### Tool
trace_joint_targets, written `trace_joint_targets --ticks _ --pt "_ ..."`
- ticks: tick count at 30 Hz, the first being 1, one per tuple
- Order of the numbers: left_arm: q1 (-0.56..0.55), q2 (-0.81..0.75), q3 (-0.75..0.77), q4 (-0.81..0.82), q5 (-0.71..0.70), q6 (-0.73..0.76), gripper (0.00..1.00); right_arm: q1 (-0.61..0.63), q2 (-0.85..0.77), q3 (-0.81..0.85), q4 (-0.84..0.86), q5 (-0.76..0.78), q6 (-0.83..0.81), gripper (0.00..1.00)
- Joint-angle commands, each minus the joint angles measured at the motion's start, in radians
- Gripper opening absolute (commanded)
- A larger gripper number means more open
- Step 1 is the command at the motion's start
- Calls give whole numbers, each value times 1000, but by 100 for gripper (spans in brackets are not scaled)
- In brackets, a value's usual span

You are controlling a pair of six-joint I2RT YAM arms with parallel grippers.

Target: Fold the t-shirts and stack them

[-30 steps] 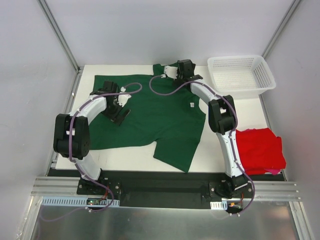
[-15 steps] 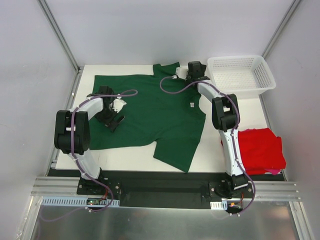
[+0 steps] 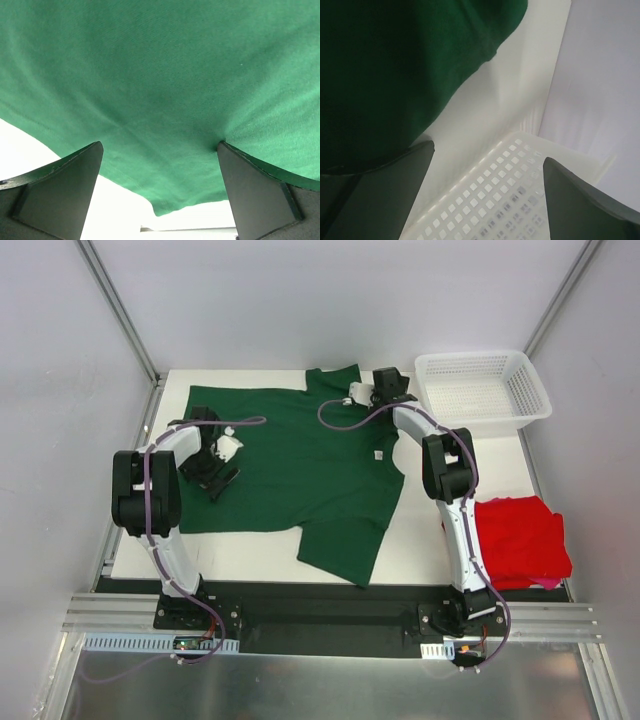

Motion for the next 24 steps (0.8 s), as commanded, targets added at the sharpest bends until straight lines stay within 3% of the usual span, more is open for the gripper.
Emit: trace_joint_targets --ticks 1,10,12,24 --pt "27 65 11 60 -138 47 99 3 -20 45 -22 -47 85 96" --pt "24 67 67 56 -146 16 99 43 -104 52 91 -60 178 96" --pt "20 55 60 53 -143 11 99 48 -121 106 -17 -98 230 96" --pt "-3 -62 8 -62 -103 -71 99 112 -213 45 -324 -250 373 96"
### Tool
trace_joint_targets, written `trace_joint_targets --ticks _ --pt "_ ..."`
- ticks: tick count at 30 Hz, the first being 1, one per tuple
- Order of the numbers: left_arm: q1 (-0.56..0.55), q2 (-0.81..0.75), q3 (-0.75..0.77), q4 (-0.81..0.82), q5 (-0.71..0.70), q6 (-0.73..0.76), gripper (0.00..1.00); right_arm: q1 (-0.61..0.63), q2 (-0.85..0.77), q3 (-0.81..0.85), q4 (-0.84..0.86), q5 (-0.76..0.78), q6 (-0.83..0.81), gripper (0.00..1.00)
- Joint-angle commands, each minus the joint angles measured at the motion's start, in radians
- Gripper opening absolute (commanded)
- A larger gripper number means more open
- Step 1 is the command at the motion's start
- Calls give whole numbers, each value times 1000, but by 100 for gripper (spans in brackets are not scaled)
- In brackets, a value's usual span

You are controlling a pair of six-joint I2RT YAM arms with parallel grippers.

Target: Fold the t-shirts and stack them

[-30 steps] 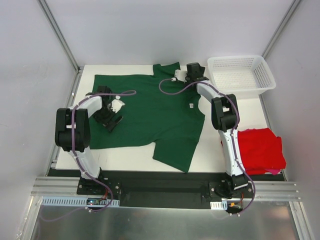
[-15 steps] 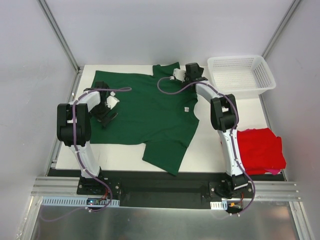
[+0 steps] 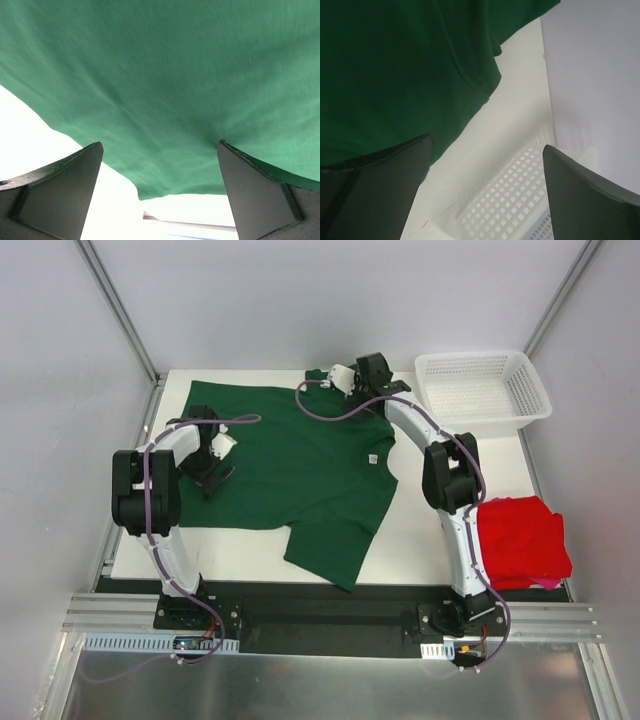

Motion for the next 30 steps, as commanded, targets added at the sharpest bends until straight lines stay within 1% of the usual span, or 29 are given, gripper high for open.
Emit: trace_joint_targets --ticks 1,5,11,12,15,20,30 --pt "-14 -92 -26 -87 20 -44 99 15 -50 28 -179 -98 79 96" --pt "-12 -176 -40 -107 27 -22 99 14 -17 46 -229 -135 77 96" --pt "-12 -239 112 -119 85 -114 99 14 48 61 -219 -113 50 96" --pt "-12 -243 148 -119 89 -120 99 14 54 66 -219 -113 44 96" --pt "-12 -235 196 -119 81 -117 99 12 82 66 -218 -112 19 96" --pt "-12 -221 209 -119 63 -88 99 9 121 68 -216 -90 -27 96" --pt "-15 -229 192 -118 70 -128 99 -8 189 89 -180 11 -160 96"
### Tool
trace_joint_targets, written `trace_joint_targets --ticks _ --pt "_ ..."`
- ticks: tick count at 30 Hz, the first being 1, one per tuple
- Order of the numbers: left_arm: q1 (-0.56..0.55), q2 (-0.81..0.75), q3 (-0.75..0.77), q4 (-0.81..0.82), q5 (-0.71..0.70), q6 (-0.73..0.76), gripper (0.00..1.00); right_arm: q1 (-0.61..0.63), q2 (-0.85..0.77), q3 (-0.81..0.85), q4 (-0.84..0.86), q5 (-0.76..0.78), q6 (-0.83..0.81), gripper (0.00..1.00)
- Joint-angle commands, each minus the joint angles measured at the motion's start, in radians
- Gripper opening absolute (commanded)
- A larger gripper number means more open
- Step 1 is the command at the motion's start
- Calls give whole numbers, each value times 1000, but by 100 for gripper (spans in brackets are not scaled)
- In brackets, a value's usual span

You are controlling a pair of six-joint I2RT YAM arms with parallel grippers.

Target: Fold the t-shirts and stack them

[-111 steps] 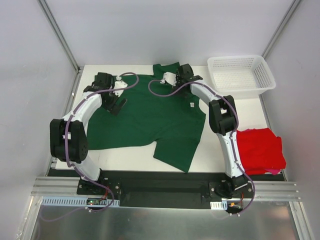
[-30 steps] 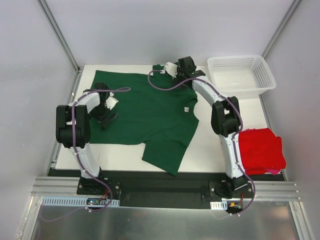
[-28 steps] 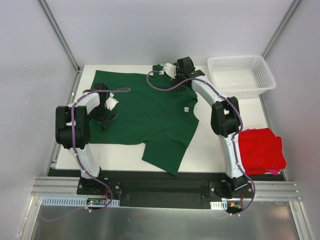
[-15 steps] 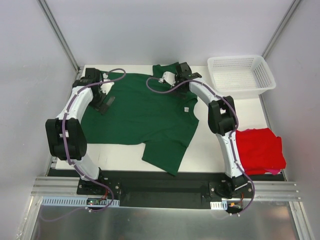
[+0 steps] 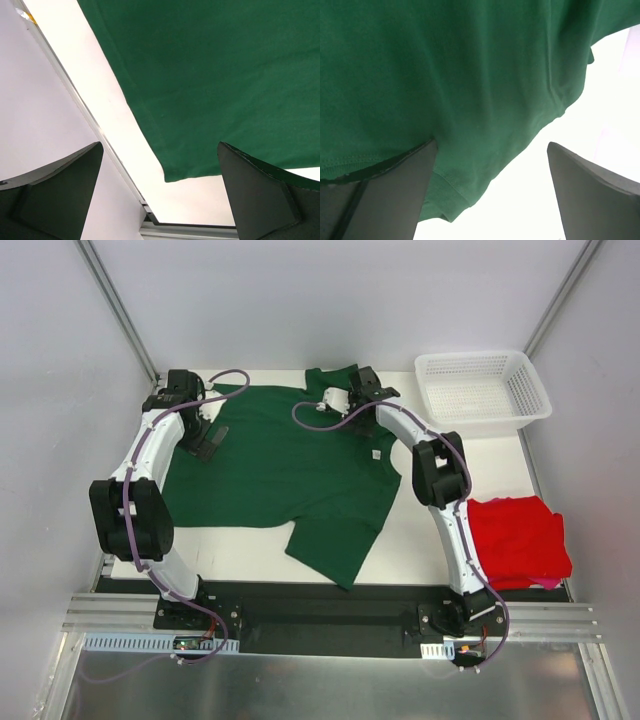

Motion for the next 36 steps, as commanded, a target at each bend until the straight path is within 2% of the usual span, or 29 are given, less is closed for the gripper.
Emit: trace_joint_targets --ticks 1,11,15,18,20,23,24,25,27,29,36 --pt "-9 -20 2 -23 7 -27 99 -22 73 22 -13 68 -94 96" --pt "-9 -8 20 -21 4 -27 99 -58 132 63 16 132 -229 96" --pt "-9 -6 24 -23 4 -29 99 -67 107 83 4 141 -208 96" --pt "-9 -11 13 -21 5 -27 99 -47 12 58 -13 143 -96 96" --pt "-9 -8 -7 -21 16 -26 99 -33 -131 -14 -2 150 -30 96" --pt "-33 30 13 -18 28 -30 99 -6 -307 -23 -155 99 143 96" --pt "-33 47 30 -18 31 -36 99 4 -346 -26 -283 19 256 96" --pt "-35 85 49 -18 34 -41 99 7 -387 -35 -351 -32 302 96" --pt "-37 124 123 -20 47 -46 99 22 -511 -139 -483 -171 437 96" --pt "-47 185 210 -20 65 -43 99 40 -643 -312 -521 -227 503 96" --pt "-139 377 473 -23 111 20 99 169 -909 -746 -495 -330 636 96"
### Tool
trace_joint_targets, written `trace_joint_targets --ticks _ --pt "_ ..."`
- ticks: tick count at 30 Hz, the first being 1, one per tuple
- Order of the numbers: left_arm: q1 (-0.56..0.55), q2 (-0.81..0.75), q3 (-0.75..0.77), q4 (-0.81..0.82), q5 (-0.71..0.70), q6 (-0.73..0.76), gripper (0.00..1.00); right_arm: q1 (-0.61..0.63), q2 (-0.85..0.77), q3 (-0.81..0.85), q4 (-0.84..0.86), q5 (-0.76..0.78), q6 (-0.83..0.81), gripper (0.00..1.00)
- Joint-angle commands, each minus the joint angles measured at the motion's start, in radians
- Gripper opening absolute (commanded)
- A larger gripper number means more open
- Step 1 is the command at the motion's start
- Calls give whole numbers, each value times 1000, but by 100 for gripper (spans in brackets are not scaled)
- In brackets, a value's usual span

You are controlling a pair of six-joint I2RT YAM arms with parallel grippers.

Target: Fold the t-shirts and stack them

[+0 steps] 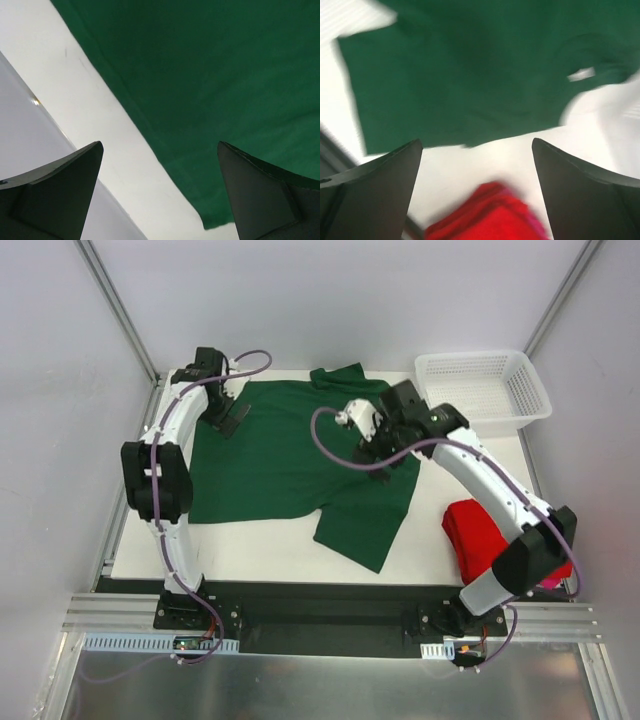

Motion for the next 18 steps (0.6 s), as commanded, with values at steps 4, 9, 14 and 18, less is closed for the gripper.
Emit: trace_joint_targets --ticks 4,9,14,18 --pt "-116 149 253 -7 128 38 99 58 -53 -388 -33 -122 171 96" --pt "-202 176 273 -8 180 41 99 58 -24 -494 55 -195 153 96" --pt "-279 150 264 -10 171 30 99 36 -56 -552 273 -186 136 96" --pt "-299 123 229 -11 179 31 99 38 -96 -595 393 -102 153 96"
